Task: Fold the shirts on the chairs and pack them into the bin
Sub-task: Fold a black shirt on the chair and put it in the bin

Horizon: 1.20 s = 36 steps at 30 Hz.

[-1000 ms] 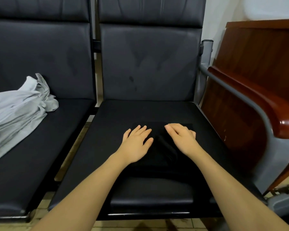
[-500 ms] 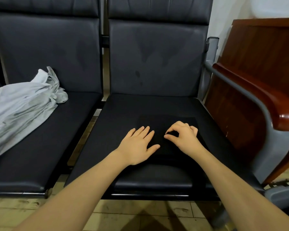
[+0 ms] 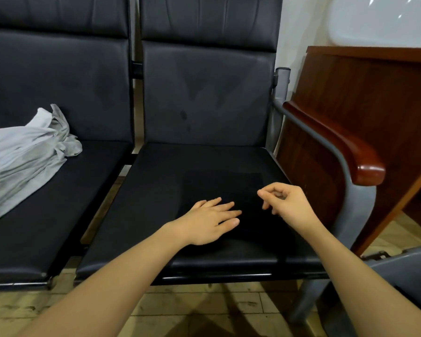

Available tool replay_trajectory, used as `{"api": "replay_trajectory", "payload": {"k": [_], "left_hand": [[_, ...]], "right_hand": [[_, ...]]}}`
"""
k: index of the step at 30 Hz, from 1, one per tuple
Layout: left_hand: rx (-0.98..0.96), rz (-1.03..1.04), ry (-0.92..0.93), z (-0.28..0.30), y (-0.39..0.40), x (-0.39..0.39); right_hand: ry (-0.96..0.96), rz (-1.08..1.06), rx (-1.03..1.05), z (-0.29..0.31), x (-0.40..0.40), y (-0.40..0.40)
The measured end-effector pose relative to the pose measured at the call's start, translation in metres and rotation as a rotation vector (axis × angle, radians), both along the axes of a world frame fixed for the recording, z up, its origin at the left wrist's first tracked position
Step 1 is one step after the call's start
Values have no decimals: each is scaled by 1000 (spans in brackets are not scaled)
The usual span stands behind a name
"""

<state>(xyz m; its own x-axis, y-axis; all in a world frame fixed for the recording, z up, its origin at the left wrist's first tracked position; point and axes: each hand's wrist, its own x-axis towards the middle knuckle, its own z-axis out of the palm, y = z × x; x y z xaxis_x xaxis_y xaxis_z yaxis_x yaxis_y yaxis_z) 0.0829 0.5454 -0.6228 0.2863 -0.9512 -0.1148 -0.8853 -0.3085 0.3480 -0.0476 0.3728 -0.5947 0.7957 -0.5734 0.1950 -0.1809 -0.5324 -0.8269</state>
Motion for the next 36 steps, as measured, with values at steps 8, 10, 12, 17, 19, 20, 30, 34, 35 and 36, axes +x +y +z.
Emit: {"api": "replay_trajectory", "payload": {"k": [8, 10, 12, 17, 19, 20, 30, 34, 35, 36], "left_hand": [[-42, -17, 11, -6, 3, 1], [-50, 4, 28, -7, 5, 2], [-33, 42, 40, -9, 8, 3], [33, 94, -16, -12, 12, 4], [30, 106, -32, -12, 14, 2], [15, 111, -41, -12, 15, 1], [-359, 147, -90, -9, 9, -20], [-390, 138, -98, -11, -6, -29], [-401, 139, -96, -12, -9, -31], [-413, 142, -96, -13, -12, -32]], "right_hand": [[136, 67, -708, -10, 11, 11], [197, 127, -651, -11, 15, 14], [370, 193, -562, -20, 13, 14], [650, 201, -571, -40, -3, -2], [616, 191, -585, -40, -9, -4], [586, 192, -589, -40, -12, -4], [233, 115, -377, -36, -41, -4], [167, 27, -299, -40, -45, -9], [165, 28, -299, -41, -45, -10], [153, 30, -292, -42, -46, -10]]}}
